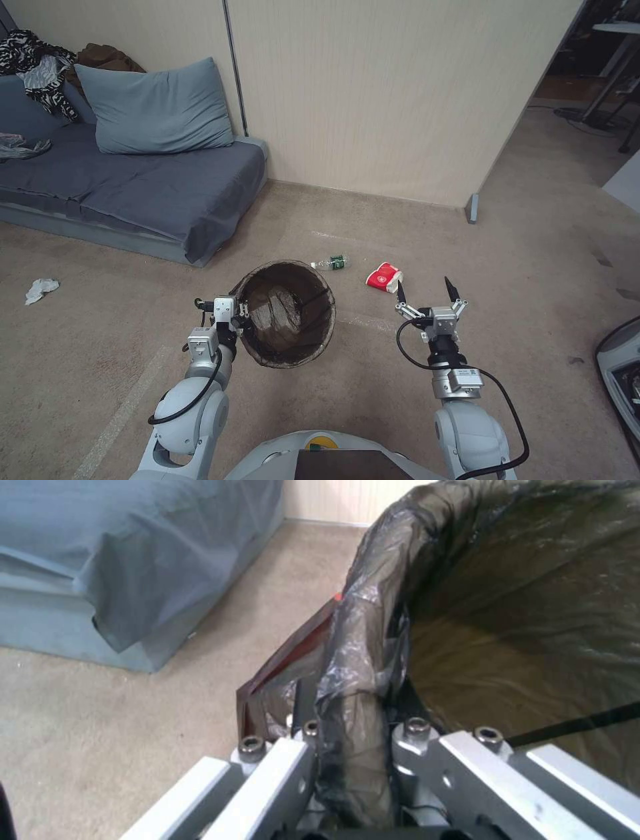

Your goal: Pick up the trash bin, then pick up the garbage from the floor and place it into the trash bin.

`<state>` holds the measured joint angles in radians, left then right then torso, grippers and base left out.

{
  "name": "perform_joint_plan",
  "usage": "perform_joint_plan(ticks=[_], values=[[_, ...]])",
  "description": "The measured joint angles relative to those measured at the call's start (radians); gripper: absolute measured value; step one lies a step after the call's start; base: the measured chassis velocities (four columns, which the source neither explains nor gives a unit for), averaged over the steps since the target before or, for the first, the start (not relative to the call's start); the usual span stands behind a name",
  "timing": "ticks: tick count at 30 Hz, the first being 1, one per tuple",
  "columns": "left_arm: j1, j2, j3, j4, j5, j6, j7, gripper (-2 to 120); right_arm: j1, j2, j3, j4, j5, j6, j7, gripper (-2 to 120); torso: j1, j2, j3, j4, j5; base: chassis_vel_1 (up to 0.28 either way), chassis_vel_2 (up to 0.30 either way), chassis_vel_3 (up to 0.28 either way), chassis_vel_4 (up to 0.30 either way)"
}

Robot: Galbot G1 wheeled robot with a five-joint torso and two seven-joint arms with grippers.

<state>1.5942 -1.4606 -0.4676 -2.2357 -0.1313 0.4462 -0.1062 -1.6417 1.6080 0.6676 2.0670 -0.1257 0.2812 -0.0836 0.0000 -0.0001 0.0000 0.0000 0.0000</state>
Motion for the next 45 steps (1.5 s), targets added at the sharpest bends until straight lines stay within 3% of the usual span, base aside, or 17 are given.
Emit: perform_joint_plan(ticks=[35,45], values=[[-0.005,-0.002,-0.001,0.004,0.018,-0.007,0.003,3,0.000,0.000,0.002,-0.018,0.002,0.009,-0.023,100,0.000,0.000,0.000,0.0002,0.0002,-0.172,0.162,0.168,-0.163],[-0.005,-0.004,0.000,0.006,0.022,-0.008,0.003,3,0.009,0.000,0.002,-0.029,-0.011,0.045,-0.023,100,0.000,0.000,0.000,0.0001,0.0000,-0.032,0.043,0.038,-0.052]])
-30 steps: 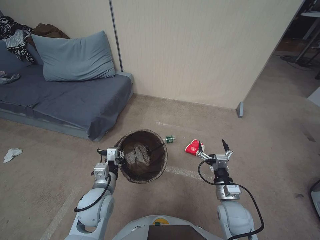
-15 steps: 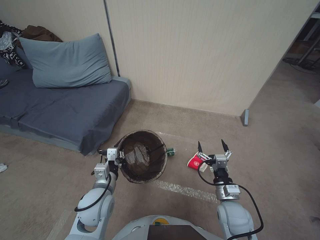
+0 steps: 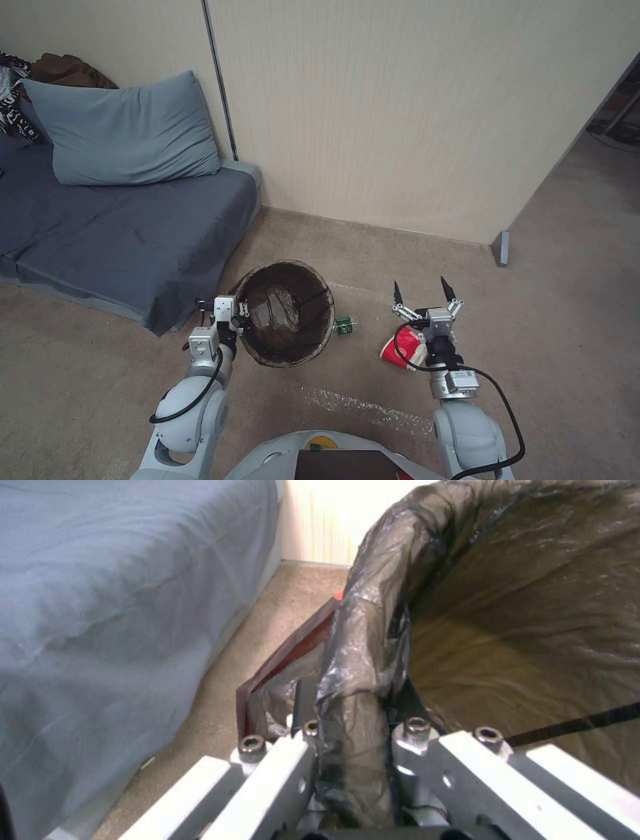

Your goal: Pick up the trash bin, then pick up the garbage from the floor and place it into the trash bin.

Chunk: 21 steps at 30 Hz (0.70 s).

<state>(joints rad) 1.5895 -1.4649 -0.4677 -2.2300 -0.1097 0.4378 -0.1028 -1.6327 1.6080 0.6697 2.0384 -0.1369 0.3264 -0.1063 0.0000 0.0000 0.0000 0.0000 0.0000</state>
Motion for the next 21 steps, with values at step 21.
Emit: perform_joint_plan(ticks=[21], values=[[-0.008,0.009,-0.007,-0.031,0.016,-0.017,0.010,3,0.059,-0.029,-0.036,-0.034,0.192,-0.589,0.236,100,0.000,0.000,0.000,-0.0001,0.0000,0.000,0.000,0.000,0.000]])
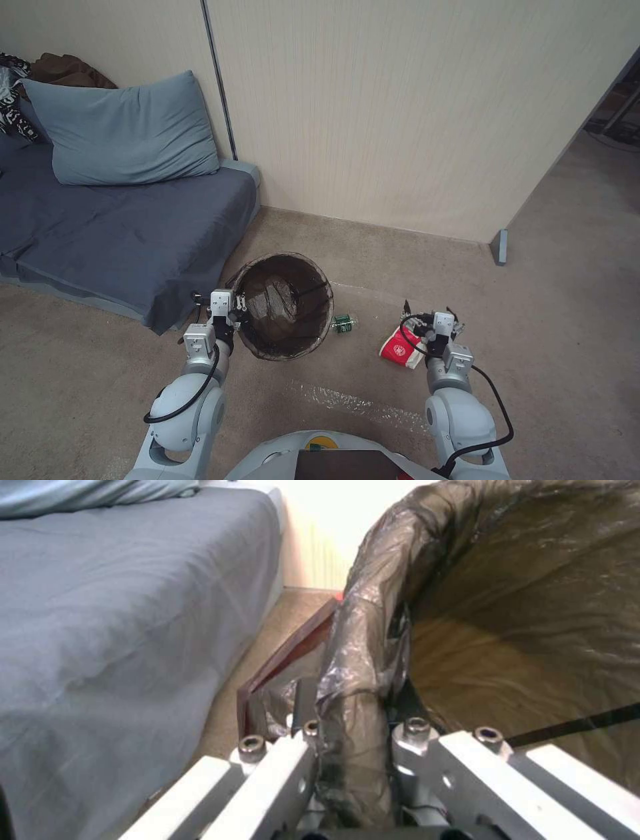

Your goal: Pick up the trash bin, then pick up the garbage from the floor and place it into the trash bin.

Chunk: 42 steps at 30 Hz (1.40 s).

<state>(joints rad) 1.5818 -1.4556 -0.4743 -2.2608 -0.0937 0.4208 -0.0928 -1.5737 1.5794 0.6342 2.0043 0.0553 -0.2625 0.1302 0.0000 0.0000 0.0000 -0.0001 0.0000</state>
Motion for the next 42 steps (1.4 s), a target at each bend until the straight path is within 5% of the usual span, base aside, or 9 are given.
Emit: perform_joint_plan(ticks=[24,38,42], values=[[-0.005,0.005,0.001,0.005,0.000,-0.001,0.002,3,0.048,-0.041,0.000,-0.145,0.063,-0.101,0.008,100,0.000,0.000,0.000,0.0000,0.0002,0.000,0.000,0.000,0.000],[-0.004,0.001,0.003,0.019,0.006,-0.002,0.001,3,0.153,-0.059,0.014,-0.394,0.114,-0.144,0.016,99,0.000,0.000,0.000,0.0000,0.0000,0.000,0.000,0.000,0.000],[-0.001,0.001,0.002,0.019,0.007,-0.003,0.000,3,0.183,-0.058,0.022,-0.469,0.123,-0.124,0.017,86,0.000,0.000,0.000,0.0001,0.0000,0.000,0.000,0.000,0.000]])
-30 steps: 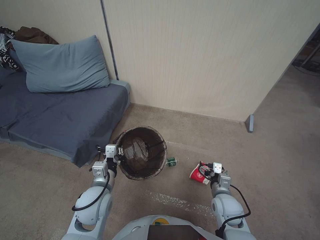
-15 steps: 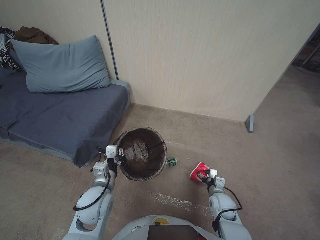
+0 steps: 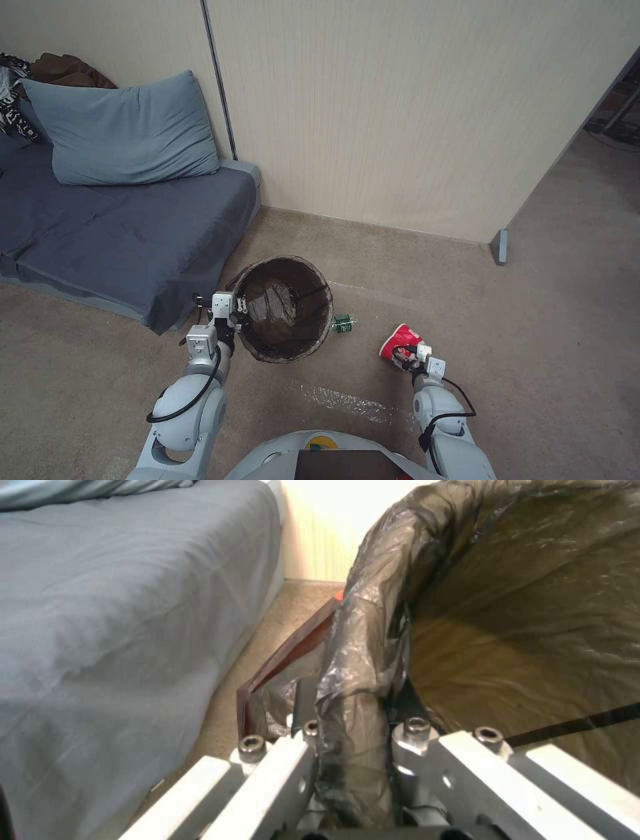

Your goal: Pick up the trash bin, then pick up the garbage from the floor and place it into the trash bin.

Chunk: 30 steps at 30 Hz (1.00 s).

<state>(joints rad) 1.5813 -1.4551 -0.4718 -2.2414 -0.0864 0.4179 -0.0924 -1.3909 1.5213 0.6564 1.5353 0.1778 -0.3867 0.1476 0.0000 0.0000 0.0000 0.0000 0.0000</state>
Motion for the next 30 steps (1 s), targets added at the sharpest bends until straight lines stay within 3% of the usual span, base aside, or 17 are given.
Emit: perform_joint_plan(ticks=[4,9,12,21,23,30], values=[[0.003,-0.001,0.000,0.000,0.003,-0.003,-0.001,3,0.025,0.010,0.004,-0.062,0.024,0.026,-0.002,68,0.000,0.000,0.000,0.0000,0.0000,0.000,0.000,0.000,0.000],[0.003,-0.002,0.000,0.004,0.004,-0.005,-0.001,3,0.024,0.014,0.004,-0.068,0.024,0.039,-0.009,57,0.000,0.000,0.000,0.0000,-0.0001,0.000,0.000,0.000,0.000],[0.003,-0.003,0.003,0.008,0.006,-0.006,-0.002,3,0.024,0.016,0.005,-0.068,0.024,0.043,-0.011,39,0.000,0.000,0.000,0.0000,-0.0001,0.000,0.000,0.000,0.000],[0.002,-0.003,0.003,0.011,0.006,-0.008,-0.001,3,0.021,0.016,0.009,-0.067,0.017,0.057,-0.015,11,0.000,0.000,0.000,-0.0001,0.0000,0.000,0.000,0.000,0.000],[0.001,-0.003,0.004,0.014,0.006,-0.008,-0.001,3,0.021,0.016,0.011,-0.067,0.011,0.067,-0.018,0,0.000,0.000,0.000,0.0000,0.0000,0.000,0.000,0.000,0.000],[0.001,-0.003,0.004,0.015,0.006,-0.009,0.000,3,0.020,0.014,0.014,-0.068,0.004,0.077,-0.020,0,0.000,0.000,0.000,0.0000,0.0000,0.000,0.000,0.000,0.000]])
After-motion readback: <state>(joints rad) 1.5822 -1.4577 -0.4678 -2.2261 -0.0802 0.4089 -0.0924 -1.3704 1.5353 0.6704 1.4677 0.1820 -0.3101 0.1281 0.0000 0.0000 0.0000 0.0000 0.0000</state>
